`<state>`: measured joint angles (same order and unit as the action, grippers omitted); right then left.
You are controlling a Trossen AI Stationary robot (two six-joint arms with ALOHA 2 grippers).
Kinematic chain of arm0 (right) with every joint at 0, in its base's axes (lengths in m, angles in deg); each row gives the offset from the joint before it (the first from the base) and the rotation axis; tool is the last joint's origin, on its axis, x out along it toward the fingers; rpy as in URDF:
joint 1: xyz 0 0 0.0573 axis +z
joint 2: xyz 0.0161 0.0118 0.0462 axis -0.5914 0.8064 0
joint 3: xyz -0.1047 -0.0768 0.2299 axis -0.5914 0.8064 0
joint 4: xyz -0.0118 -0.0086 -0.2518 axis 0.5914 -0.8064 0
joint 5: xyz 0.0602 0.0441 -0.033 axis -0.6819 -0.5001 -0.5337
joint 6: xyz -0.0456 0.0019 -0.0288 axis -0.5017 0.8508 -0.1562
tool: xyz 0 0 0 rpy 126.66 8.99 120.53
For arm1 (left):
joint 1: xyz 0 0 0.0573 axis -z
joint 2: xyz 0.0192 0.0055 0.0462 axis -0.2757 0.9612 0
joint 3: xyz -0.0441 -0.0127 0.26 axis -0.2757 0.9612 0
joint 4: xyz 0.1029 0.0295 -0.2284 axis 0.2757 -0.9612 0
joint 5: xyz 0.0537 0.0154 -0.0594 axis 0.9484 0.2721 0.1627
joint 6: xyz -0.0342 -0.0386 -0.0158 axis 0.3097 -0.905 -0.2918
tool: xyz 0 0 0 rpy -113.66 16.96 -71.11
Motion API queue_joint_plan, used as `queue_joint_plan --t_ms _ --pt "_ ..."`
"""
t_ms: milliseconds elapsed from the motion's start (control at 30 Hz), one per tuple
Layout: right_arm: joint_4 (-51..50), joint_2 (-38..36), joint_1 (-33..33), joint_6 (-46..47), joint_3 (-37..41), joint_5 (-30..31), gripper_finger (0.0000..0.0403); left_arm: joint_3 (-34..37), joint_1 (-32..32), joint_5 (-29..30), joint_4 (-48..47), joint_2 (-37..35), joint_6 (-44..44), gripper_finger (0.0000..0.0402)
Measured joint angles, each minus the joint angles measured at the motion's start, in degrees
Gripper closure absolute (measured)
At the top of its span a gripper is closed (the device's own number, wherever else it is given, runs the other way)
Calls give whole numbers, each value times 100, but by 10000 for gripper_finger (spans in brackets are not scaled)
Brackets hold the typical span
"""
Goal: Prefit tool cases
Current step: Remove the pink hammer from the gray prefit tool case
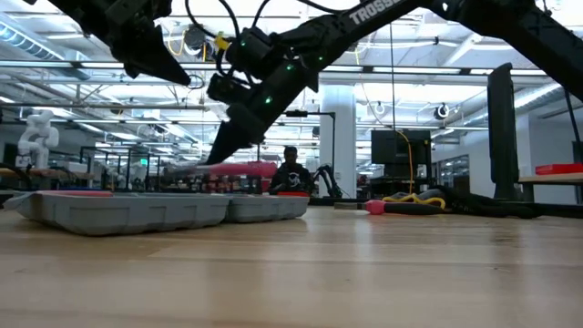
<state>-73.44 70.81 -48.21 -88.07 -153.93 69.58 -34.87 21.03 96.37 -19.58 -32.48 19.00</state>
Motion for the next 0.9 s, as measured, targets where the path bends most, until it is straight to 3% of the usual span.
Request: queue_joint_plan --t_ms 200,367,500,667,767,900 --pt "-565 -142 -452 462 178 -509 402 0 228 70 4 -199 2 393" --pt "-289 -581 -769 620 1033 -551 403 0 553 164 0 -378 -10 393" --pt "472 -1265 -960 831 2151 -492 403 0 740 451 -11 -412 -11 393" --pt "2016 -2099 -1182 1411 3792 -1 403 0 786 648 1 -412 -11 393" --pt "2909 -2206 -1182 1626 4572 441 403 0 786 717 5 -412 -9 393" --pt "3256 -2204 -1164 1744 5158 815 403 0 786 846 7 -412 -11 393"
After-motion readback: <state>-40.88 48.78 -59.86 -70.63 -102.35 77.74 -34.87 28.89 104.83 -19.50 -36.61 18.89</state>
